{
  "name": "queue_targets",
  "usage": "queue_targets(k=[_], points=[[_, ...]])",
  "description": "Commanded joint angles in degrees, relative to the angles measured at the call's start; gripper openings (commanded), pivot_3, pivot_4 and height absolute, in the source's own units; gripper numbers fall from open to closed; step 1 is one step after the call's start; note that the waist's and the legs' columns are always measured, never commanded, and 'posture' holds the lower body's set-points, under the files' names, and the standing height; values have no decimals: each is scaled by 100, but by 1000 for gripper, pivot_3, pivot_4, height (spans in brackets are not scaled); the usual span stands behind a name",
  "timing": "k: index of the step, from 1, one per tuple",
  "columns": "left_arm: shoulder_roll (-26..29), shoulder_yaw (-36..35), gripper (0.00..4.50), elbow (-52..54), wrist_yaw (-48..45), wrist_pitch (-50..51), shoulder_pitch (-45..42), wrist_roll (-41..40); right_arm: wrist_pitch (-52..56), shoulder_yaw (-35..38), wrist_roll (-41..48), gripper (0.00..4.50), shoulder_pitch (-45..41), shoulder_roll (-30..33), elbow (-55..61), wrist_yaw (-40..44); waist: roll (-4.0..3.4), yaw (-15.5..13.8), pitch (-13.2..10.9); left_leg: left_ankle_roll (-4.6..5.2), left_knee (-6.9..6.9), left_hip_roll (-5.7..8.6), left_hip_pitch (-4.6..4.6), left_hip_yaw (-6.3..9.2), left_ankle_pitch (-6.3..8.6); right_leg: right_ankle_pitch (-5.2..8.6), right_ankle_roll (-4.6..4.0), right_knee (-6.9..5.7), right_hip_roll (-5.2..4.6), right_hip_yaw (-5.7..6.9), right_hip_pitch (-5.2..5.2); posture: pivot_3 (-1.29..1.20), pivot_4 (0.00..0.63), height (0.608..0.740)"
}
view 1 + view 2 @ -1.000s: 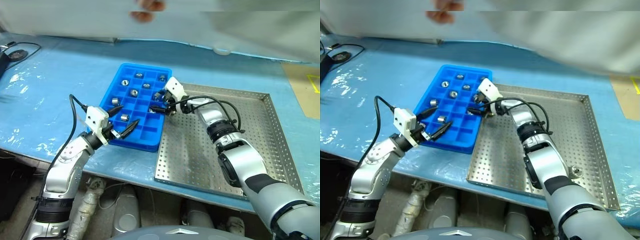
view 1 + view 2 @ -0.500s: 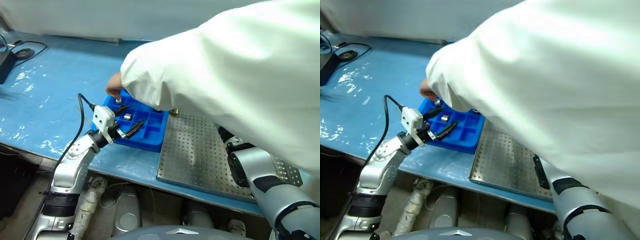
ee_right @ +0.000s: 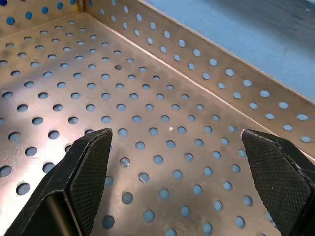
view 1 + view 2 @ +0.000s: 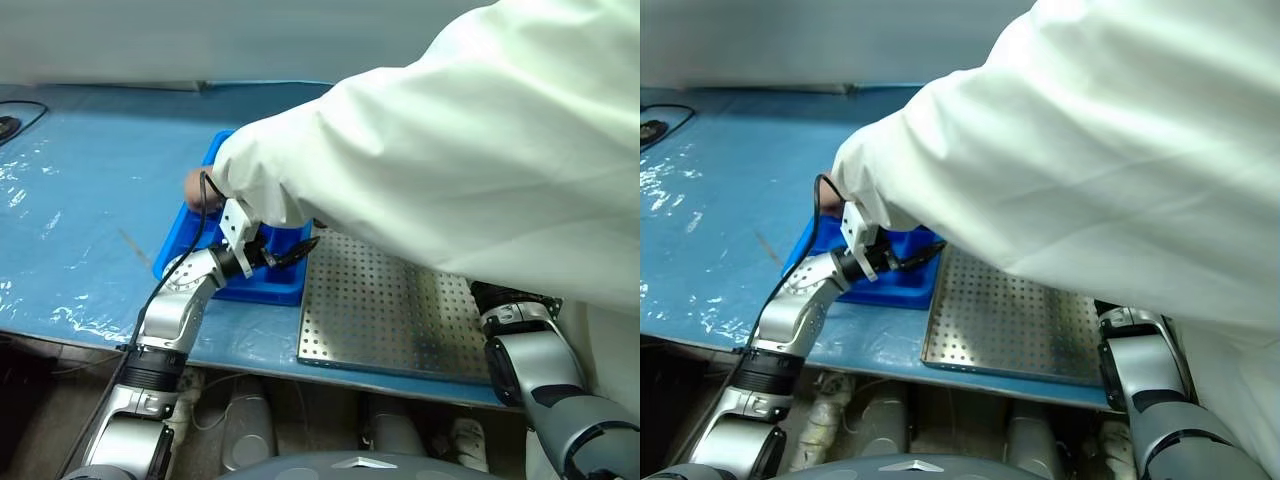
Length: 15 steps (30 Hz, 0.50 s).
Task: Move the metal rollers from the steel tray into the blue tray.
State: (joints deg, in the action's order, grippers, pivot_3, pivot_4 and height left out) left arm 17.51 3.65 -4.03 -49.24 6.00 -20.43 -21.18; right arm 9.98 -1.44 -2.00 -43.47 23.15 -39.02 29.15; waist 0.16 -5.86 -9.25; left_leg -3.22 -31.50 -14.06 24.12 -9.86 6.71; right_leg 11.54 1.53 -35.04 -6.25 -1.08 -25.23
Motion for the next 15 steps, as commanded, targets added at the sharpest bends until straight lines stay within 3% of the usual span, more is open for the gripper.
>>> queue_targets(k=[1,15], points=[[-56,75,4481,-92,-159,-209,-190,49,152,179,96,4406,131,163,582,-60,0,7,0,2,-2,0,-3,0,1,0,0,0,-1,0,5,11,150,740],[-200,69,4481,-314,-269,-342,-328,97,285,254,109,4406,273,266,933,-89,0,65,0,9,-3,1,-8,-10,5,0,0,1,0,-12,2,-23,150,740]])
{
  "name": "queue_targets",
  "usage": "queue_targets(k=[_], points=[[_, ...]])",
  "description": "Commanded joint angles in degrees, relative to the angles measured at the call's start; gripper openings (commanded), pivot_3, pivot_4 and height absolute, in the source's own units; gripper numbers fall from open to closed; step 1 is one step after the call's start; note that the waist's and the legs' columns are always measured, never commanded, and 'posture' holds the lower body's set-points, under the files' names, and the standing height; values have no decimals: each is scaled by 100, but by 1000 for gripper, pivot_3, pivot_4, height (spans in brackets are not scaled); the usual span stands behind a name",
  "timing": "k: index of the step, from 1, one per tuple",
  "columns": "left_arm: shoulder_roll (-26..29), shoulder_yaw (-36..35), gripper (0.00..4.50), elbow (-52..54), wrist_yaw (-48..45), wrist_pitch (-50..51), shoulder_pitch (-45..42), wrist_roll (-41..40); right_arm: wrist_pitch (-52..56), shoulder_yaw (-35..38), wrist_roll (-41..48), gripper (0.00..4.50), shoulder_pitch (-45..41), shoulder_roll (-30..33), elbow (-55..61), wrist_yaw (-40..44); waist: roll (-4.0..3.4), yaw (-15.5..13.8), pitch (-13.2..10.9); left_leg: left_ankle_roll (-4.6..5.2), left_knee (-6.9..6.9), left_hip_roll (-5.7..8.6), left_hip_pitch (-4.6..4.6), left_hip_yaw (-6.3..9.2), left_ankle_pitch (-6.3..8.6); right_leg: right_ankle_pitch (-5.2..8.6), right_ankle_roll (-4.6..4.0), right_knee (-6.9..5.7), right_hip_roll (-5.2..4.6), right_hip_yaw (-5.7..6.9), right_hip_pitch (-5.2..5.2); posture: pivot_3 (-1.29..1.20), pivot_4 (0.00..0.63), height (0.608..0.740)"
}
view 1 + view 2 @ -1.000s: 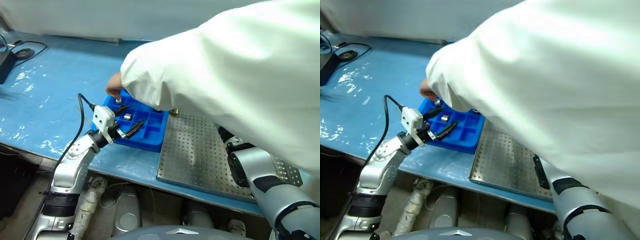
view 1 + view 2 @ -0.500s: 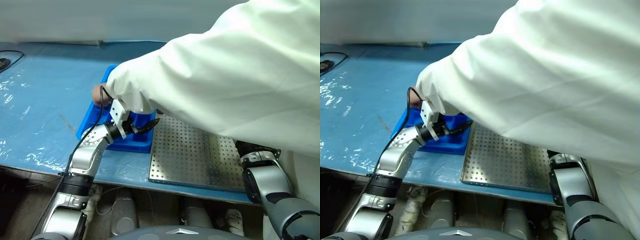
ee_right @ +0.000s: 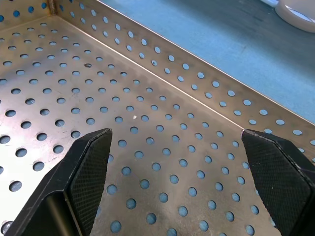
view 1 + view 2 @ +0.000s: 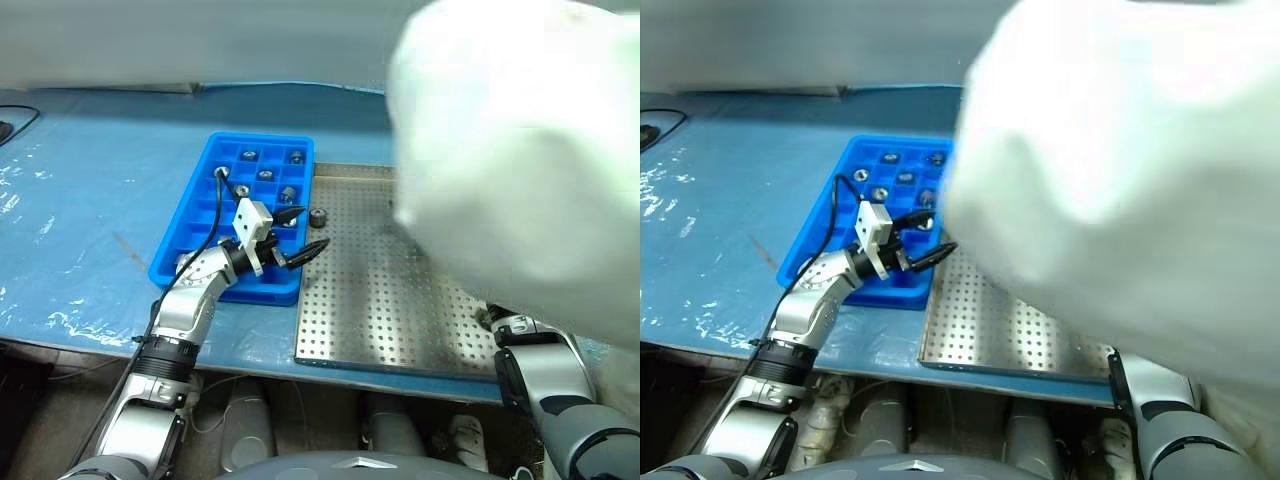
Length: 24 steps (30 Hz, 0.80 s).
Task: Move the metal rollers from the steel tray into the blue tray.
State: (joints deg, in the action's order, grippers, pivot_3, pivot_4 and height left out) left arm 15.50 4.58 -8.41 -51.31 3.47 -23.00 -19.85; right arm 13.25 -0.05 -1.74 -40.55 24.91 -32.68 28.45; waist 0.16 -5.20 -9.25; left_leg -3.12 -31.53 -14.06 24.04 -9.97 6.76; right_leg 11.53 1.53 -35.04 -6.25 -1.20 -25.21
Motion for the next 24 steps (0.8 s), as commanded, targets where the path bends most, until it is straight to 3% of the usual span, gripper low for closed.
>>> queue_targets(k=[1,24], points=[[8,-51,4481,150,-59,-55,-64,-70,-44,114,85,4406,-11,89,306,-16,0,-1,0,1,0,0,0,0,1,0,0,0,0,-1,0,-25,150,740],[198,-146,4481,322,-127,151,50,-225,-207,0,127,4406,361,124,756,240,0,14,0,3,0,0,-3,-5,2,0,0,2,1,-8,-1,-33,150,740]])
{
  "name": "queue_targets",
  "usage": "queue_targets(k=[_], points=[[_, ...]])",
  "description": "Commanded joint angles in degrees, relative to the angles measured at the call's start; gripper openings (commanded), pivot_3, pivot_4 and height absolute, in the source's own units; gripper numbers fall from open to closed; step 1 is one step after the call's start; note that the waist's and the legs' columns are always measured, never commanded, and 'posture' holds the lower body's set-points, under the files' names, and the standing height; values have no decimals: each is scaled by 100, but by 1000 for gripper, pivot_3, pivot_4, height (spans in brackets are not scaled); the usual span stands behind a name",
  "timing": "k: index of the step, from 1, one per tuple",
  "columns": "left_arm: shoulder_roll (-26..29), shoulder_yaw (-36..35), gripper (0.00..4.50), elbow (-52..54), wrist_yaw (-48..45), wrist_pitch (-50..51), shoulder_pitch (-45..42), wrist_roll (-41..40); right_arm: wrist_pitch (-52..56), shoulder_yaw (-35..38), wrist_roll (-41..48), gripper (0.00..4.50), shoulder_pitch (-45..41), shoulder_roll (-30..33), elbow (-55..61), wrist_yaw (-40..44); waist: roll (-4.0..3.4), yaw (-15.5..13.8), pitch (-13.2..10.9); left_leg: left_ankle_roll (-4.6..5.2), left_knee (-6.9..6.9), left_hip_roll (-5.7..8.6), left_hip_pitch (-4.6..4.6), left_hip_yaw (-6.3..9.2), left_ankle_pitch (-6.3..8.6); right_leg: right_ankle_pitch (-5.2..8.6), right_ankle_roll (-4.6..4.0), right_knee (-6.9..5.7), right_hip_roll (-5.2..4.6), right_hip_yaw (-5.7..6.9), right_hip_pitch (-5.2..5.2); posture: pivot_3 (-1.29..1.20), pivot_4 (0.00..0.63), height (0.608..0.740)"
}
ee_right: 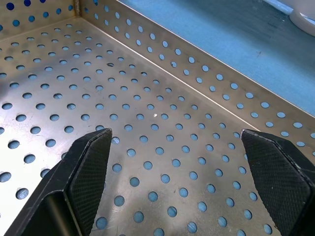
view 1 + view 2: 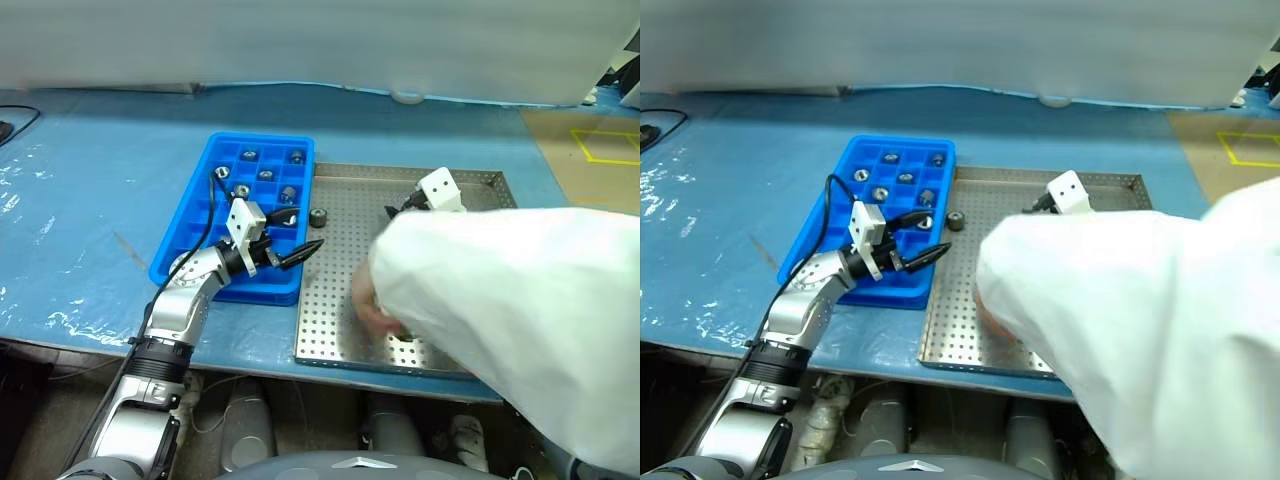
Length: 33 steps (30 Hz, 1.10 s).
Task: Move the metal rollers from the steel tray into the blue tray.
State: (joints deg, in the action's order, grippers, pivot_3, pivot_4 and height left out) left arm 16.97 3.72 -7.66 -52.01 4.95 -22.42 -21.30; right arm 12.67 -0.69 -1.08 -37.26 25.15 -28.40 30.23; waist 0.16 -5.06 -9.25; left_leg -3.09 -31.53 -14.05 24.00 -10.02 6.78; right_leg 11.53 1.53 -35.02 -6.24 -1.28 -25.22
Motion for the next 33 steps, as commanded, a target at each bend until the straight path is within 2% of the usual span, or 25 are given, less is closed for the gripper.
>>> queue_targets(k=[1,33], points=[[50,-55,4481,248,-68,17,-15,-84,-172,66,95,4406,54,101,364,115,0,1,0,0,0,0,0,0,0,0,0,0,0,0,0,-33,150,740],[-179,281,4481,-282,-598,5,-423,96,95,225,146,4406,823,381,1319,38,0,146,0,5,0,4,-7,-6,3,0,1,5,0,-12,4,-149,150,740]])
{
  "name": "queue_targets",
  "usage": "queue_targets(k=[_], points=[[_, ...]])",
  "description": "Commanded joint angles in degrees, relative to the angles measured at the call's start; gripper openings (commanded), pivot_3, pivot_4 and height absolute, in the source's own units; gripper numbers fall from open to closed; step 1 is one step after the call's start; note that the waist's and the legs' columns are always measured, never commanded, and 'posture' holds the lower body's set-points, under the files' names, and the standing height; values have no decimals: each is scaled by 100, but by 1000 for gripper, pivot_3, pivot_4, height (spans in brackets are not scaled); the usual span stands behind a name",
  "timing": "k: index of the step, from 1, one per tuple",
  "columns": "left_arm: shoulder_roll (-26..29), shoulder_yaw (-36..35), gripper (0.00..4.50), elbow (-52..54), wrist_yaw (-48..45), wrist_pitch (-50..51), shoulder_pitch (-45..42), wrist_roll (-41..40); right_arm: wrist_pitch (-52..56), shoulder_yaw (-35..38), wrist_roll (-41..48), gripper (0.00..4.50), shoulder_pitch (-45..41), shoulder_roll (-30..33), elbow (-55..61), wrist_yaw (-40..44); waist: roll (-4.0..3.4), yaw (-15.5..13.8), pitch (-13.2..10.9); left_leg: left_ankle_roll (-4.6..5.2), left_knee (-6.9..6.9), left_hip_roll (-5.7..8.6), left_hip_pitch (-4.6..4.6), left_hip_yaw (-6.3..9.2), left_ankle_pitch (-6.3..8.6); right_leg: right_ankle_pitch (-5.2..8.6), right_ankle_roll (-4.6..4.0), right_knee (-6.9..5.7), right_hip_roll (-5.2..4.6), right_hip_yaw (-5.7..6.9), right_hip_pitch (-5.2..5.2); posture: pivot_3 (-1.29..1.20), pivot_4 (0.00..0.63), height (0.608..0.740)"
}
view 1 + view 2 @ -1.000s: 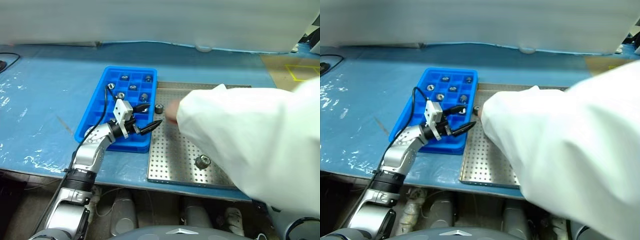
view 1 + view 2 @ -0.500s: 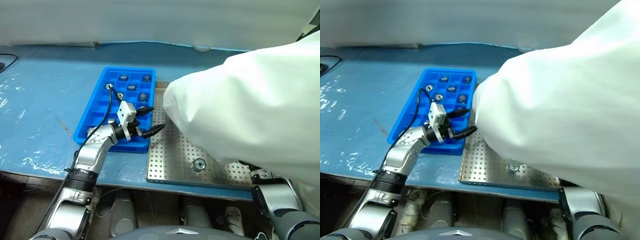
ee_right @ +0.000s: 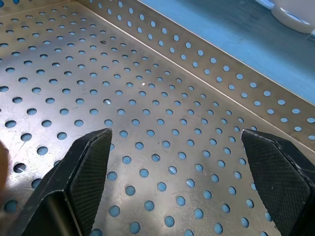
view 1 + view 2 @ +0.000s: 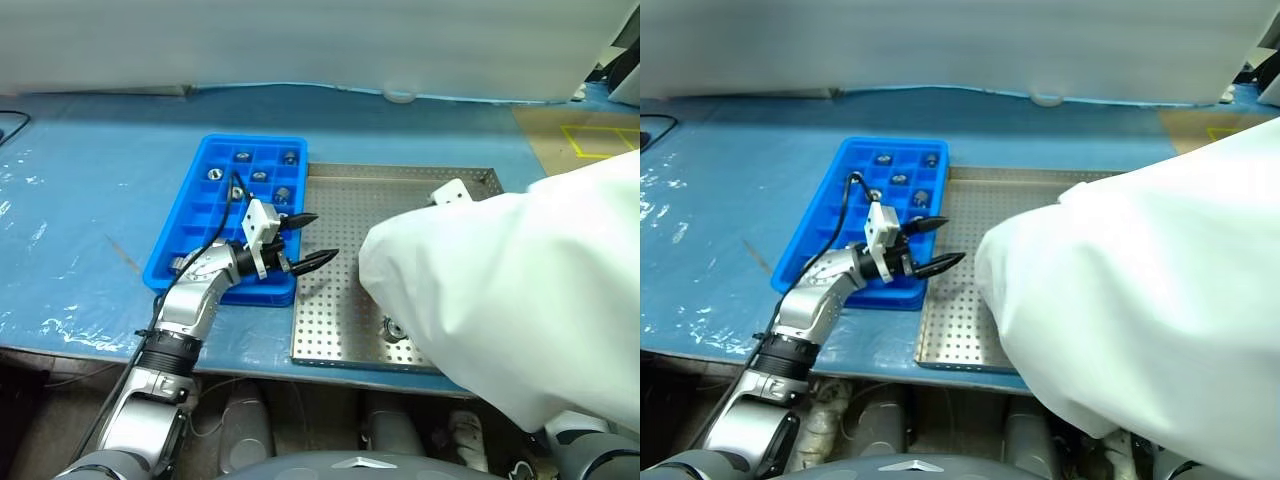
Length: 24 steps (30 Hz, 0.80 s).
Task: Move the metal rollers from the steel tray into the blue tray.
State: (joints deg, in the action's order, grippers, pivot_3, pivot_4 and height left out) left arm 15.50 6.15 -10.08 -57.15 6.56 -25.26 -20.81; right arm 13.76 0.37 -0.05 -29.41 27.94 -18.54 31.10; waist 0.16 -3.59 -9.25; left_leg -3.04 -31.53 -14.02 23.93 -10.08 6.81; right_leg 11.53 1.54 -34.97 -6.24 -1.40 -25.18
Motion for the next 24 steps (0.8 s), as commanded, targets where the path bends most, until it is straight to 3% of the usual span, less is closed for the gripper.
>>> queue_targets(k=[1,16,24], points=[[-45,49,4481,-67,-96,-173,-158,54,-7,130,43,4406,50,111,351,-54,0,1,0,0,0,1,0,0,0,0,0,1,0,-1,0,-149,150,740],[-218,349,4481,-730,-280,-355,-556,438,284,309,332,4406,440,243,1000,93,0,106,0,7,-2,6,0,-4,4,-4,7,12,-1,-10,5,-207,150,740],[-591,356,4481,-1423,-340,-331,-1206,479,1190,724,1543,4406,1062,307,2259,857,0,127,0,11,-4,8,-2,-5,6,-5,8,16,-2,-14,9,-261,150,740]])
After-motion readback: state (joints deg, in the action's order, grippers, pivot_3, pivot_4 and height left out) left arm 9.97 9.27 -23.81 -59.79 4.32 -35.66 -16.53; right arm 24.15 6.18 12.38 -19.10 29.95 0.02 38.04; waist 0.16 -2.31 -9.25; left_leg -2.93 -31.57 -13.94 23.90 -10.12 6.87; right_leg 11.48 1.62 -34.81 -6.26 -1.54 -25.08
